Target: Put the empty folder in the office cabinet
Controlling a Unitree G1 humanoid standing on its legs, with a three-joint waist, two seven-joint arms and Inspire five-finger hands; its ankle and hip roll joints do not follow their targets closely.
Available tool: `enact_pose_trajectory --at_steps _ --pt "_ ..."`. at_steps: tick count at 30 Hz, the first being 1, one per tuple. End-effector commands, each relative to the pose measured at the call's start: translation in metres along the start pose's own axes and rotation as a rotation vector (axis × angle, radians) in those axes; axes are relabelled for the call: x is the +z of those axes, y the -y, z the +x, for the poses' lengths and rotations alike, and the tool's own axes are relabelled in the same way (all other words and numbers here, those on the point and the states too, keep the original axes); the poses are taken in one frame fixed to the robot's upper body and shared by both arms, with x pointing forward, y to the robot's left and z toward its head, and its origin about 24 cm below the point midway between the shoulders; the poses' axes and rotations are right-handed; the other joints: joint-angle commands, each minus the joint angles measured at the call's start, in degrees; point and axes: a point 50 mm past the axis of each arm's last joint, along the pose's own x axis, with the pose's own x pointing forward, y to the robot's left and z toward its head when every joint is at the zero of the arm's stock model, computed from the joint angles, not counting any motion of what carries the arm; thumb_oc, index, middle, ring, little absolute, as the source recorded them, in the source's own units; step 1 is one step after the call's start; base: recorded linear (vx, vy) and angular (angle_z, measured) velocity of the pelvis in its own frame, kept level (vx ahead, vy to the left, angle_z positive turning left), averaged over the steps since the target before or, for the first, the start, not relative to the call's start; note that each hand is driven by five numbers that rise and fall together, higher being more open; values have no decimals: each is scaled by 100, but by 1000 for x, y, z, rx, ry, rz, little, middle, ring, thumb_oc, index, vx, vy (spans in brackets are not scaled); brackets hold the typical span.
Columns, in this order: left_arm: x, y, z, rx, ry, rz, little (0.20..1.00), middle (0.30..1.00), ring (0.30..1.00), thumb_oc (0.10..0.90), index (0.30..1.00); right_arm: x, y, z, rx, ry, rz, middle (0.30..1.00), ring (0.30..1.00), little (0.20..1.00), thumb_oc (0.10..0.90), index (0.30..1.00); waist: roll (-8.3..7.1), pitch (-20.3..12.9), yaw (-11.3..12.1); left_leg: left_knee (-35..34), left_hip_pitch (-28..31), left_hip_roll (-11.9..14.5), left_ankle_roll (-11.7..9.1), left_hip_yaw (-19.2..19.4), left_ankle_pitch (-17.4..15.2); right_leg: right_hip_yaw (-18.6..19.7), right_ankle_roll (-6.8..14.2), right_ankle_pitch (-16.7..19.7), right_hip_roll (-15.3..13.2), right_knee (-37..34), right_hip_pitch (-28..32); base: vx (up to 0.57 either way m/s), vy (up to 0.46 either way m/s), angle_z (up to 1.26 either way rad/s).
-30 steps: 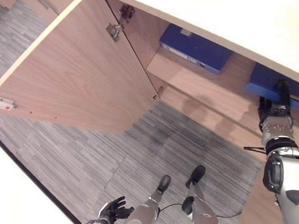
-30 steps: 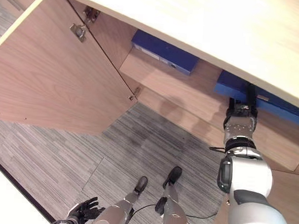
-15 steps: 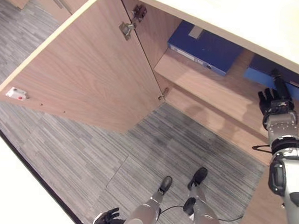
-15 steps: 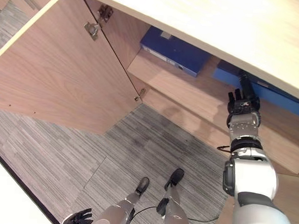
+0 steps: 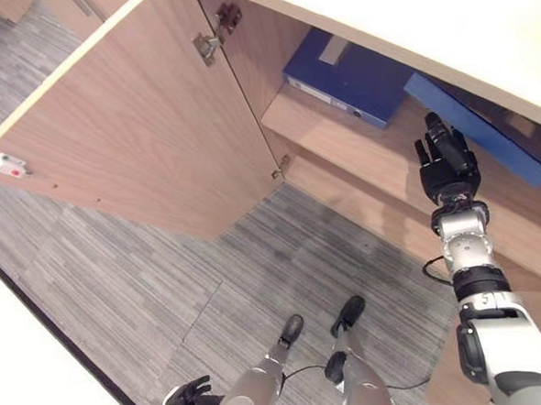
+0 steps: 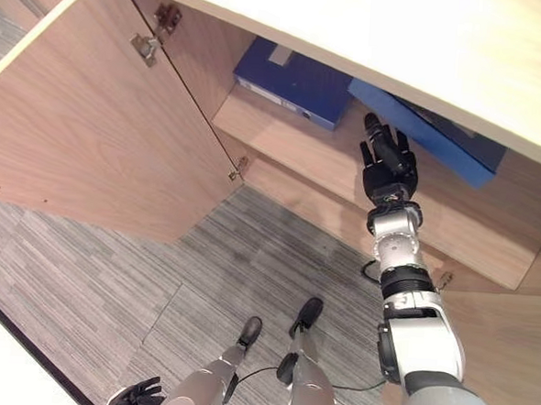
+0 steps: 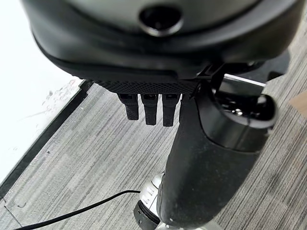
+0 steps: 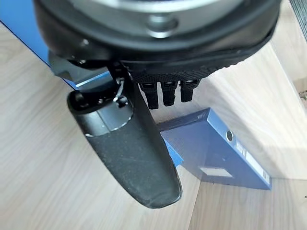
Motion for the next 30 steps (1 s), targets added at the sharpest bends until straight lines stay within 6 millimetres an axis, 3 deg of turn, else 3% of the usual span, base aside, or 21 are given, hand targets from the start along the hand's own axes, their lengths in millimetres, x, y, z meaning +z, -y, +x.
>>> enact_pose_trajectory --at_steps 1,2,3,4,5,6,7,11,13,14,17,18,20,21,25,27,28,29,30 --pt "-38 -41 -15 108 -138 54 900 900 900 800 900 17 -20 -1 168 66 -105 900 900 900 800 900 -343 -416 31 -165 355 -594 290 158 -393 633 769 123 -31 -164 57 0 0 0" --pt "-36 -41 -14 103 -133 57 900 900 900 800 900 17 -8 -1 115 50 -139 900 900 900 800 900 -349 -419 19 -165 353 -597 292 160 -392 632 768 124 -33 -164 54 0 0 0" --pt "-32 -39 -13 93 -123 63 900 900 900 800 900 26 18 0 -7 19 -263 900 900 900 800 900 -355 -419 -2 -165 339 -599 292 171 -392 626 771 136 -40 -164 37 0 0 0" --pt "-31 -40 -13 93 -120 65 900 900 900 800 900 30 29 -1 -68 -6 -328 900 900 900 800 900 -366 -422 -15 -165 330 -598 291 180 -386 628 772 140 -43 -164 30 0 0 0" --pt "-31 -39 -13 92 -119 65 900 900 900 800 900 30 29 -1 -67 -5 -329 900 900 900 800 900 -362 -419 -14 -165 328 -598 291 182 -387 630 772 141 -43 -164 27 0 0 0" --pt "-26 -39 -11 89 -107 77 900 900 900 800 900 42 52 -3 -196 -71 -525 900 900 900 800 900 -388 -418 -59 -165 310 -598 290 200 -376 639 774 157 -46 -164 4 -15 14 4" --pt "-26 -38 -11 88 -106 76 900 900 900 800 900 43 51 -3 -194 -71 -527 900 900 900 800 900 -380 -411 -62 -165 309 -597 290 201 -377 640 774 158 -45 -164 3 0 0 0" --pt "-5 -30 -4 90 -47 114 900 900 900 800 900 67 62 -3 -335 -200 -1008 900 900 900 800 900 -462 -377 -165 -165 254 -601 287 260 -327 679 780 215 -40 -164 -47 -7 0 -1" --pt "7 -31 -2 107 -16 125 900 900 900 800 900 82 54 0 -365 -252 -1253 900 900 900 800 900 -486 -364 -190 -165 202 -603 288 282 -300 701 783 242 -45 -164 -94 -31 3 -18" --pt "14 -34 -1 118 -1 134 900 900 900 800 900 88 52 1 -377 -325 -1477 900 900 900 800 900 -506 -377 -191 -165 158 -616 290 316 -280 717 782 268 -53 -164 -125 -22 4 -18" --pt "18 -36 -1 124 9 132 900 900 900 800 900 89 43 4 -346 -355 -1617 900 900 900 800 900 -499 -384 -202 -165 135 -619 298 336 -265 731 781 289 -56 -164 -142 -6 6 -4" --pt "16 -37 -1 119 4 130 900 900 900 800 900 83 38 6 -285 -406 -1745 900 900 900 800 900 -492 -397 -201 -165 118 -635 306 333 -244 748 778 294 -60 -164 -150 0 0 0" --pt "14 -36 -2 113 0 132 900 900 900 800 900 79 37 7 -256 -435 -1819 900 900 900 800 900 -490 -399 -206 -165 117 -639 305 329 -240 739 779 297 -67 -164 -145 1 5 -3" --pt "14 -36 -2 105 2 138 900 900 900 800 900 74 38 7 -218 -497 -2023 900 900 900 800 900 -477 -403 -211 -165 117 -643 309 326 -233 749 771 294 -70 -164 -142 1 9 -5" --pt "22 -37 -1 100 19 141 900 900 900 800 900 53 44 4 -127 -594 -2104 900 900 900 800 900 -469 -401 -215 -165 126 -642 310 337 -230 754 766 298 -73 -164 -126 0 0 0" --pt "27 -38 0 96 29 151 900 900 900 800 900 29 45 1 -8 -653 -2090 900 900 900 800 900 -478 -405 -217 -165 130 -646 313 350 -237 764 766 297 -77 -164 -124 -10 4 -4" --pt "28 -39 -1 90 31 159 900 900 900 800 900 1 43 -4 149 -712 -2074 900 900 900 800 900 -493 -402 -222 -165 137 -649 316 356 -246 788 765 299 -79 -164 -119 -12 3 -6" --pt "28 -39 -1 90 31 159 900 900 900 800 900 1 43 -4 149 -712 -2074 900 900 900 800 900 -493 -403 -221 -165 137 -649 316 356 -246 788 765 299 -78 -164 -120 -21 9 -9" --pt "28 -40 -1 85 35 158 900 900 900 800 900 -22 36 -10 302 -744 -2075 900 900 900 800 900 -503 -385 -218 -165 136 -656 317 369 -248 801 773 300 -79 -164 -117 -11 6 -10"
